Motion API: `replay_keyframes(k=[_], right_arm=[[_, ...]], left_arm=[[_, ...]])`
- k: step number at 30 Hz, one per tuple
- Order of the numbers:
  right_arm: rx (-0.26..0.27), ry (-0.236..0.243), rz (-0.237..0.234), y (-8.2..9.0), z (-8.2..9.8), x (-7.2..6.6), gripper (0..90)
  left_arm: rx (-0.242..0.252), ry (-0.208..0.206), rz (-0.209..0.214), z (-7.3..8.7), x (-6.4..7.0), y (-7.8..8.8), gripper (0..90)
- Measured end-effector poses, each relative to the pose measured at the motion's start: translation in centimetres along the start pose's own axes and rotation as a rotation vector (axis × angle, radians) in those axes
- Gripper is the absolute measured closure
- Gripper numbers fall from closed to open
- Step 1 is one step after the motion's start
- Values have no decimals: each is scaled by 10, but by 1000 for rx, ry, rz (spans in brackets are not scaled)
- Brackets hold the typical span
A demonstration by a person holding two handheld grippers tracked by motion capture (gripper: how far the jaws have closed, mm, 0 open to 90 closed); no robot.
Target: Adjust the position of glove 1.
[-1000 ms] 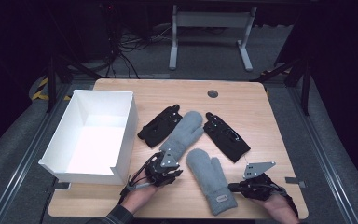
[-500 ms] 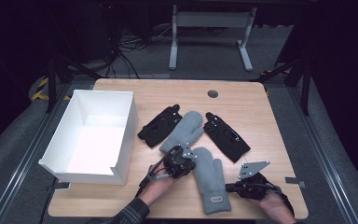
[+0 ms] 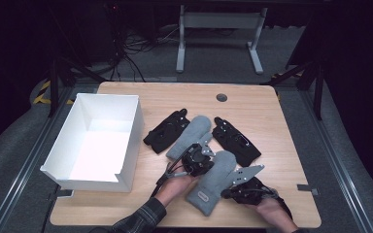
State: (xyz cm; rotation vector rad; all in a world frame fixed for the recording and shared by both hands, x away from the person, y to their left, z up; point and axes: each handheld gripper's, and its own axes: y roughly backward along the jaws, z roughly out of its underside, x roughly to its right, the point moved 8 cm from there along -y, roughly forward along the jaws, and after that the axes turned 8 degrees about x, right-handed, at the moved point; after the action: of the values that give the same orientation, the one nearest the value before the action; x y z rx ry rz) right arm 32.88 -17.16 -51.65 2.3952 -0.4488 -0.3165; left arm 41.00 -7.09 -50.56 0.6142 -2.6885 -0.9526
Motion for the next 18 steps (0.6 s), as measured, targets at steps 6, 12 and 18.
replay_keyframes(k=[6, 12, 18], right_arm=[[3, 15, -8, -7, -6, -2, 900], [50, -4, 54, 13, -3, 5, 753], [104, -50, 168, 37, 8, 23, 556]], left_arm=[[9, 9, 2, 0, -3, 5, 886], [25, 14, 0, -3, -6, 21, 754], [46, 18, -32, -7, -15, 37, 542]])
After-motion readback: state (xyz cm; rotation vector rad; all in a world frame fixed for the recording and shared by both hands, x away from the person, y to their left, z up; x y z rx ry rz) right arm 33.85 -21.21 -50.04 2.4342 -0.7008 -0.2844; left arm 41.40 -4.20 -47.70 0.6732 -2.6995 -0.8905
